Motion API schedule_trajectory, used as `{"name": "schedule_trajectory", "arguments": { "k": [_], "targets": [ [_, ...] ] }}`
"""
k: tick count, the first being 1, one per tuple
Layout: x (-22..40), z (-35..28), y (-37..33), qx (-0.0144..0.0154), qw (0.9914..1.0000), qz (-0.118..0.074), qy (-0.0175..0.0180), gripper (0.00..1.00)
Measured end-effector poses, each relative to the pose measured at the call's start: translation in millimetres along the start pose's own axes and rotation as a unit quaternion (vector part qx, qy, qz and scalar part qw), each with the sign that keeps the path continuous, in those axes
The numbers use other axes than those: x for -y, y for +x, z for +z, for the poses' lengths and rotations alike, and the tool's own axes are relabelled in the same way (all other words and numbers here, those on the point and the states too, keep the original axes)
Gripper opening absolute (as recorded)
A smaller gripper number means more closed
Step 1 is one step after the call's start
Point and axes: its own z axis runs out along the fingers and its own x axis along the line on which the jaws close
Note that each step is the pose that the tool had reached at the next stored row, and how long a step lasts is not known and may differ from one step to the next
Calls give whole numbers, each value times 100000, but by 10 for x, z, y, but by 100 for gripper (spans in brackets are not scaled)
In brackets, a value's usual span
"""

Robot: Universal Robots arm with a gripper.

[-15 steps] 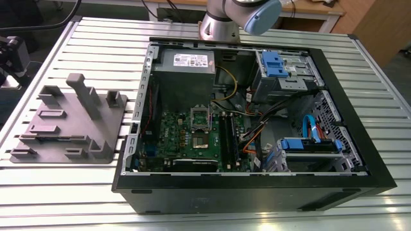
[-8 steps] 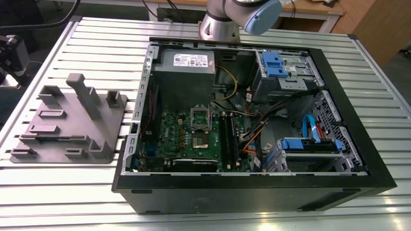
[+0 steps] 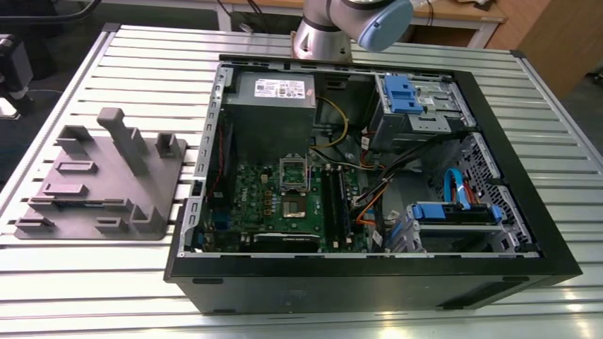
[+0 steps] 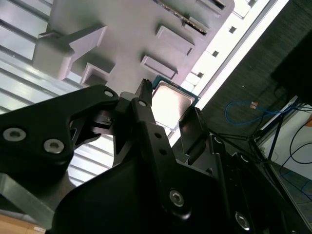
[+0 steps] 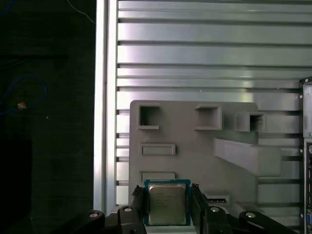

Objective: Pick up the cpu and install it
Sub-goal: 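Pick up the cpu and move it towards the insertion slot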

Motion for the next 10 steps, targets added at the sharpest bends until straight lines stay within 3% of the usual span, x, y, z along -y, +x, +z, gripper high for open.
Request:
{"name": "schedule_trajectory", "arguments": {
  "k": [5, 10],
  "targets": [
    [-5, -115, -3, -2, 100000, -1, 1, 47],
    [-5, -129, -3, 9, 100000, -2, -7, 47]
  ]
}}
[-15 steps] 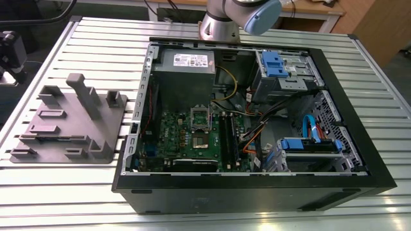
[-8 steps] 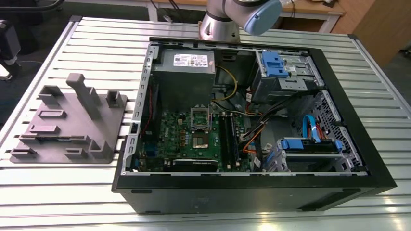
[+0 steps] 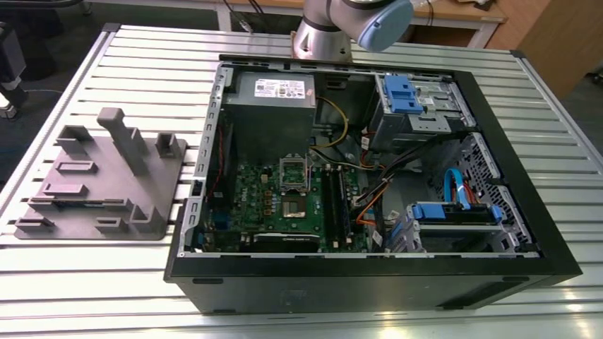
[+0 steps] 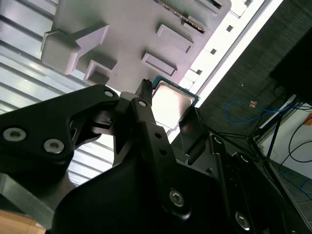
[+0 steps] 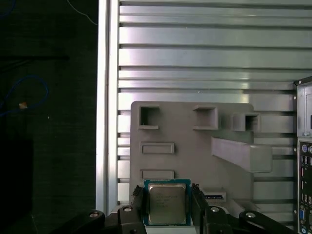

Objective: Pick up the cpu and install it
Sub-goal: 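Pick up the cpu and move it towards the insertion slot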

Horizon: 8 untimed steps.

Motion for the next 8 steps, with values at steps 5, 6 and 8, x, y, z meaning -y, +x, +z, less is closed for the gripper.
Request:
{"name": "schedule_trajectory", "arguments": {
  "k": [5, 6, 8],
  "targets": [
    [0, -4, -7, -19, 100000, -3, 12, 47],
    [0, -3, -14, -16, 100000, -5, 10, 47],
    [-1, -2, -35, -12, 100000, -1, 7, 47]
  ]
}}
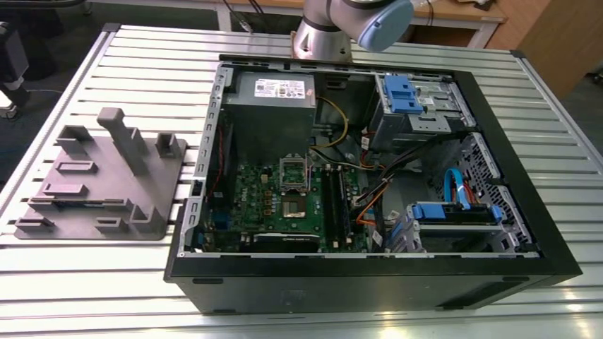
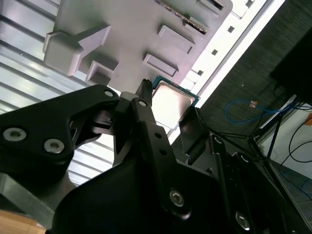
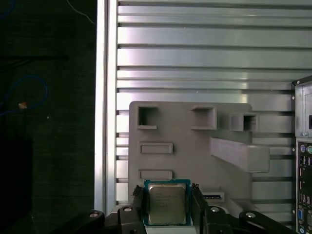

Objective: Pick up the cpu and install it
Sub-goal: 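Pick up the cpu and move it towards the insertion slot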

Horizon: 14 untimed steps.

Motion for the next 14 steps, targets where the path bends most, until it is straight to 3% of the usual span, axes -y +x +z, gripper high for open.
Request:
{"name": "schedule_trajectory", "arguments": {
  "k": [7, 14],
  "targets": [
    [-1, 3, -120, -1, 100000, 0, 0, 47],
    [-4, 8, -283, 1, 100000, 4, -2, 47]
  ]
}}
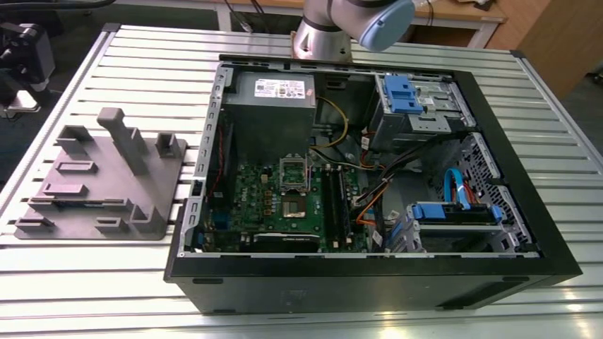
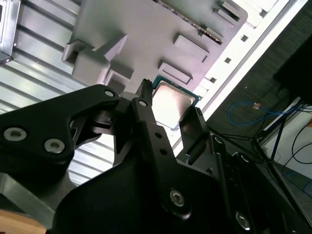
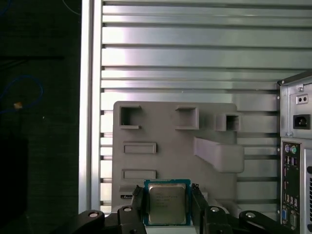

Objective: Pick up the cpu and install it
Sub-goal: 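Pick up the cpu and move it towards the insertion slot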

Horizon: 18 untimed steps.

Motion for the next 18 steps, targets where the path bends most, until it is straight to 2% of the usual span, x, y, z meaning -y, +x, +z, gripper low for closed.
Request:
{"name": "schedule_trajectory", "arguments": {
  "k": [7, 18],
  "targets": [
    [-2, 6, -184, 6, 100000, -3, -3, 47],
    [-7, 16, -522, 6, 100000, -4, -2, 47]
  ]
}}
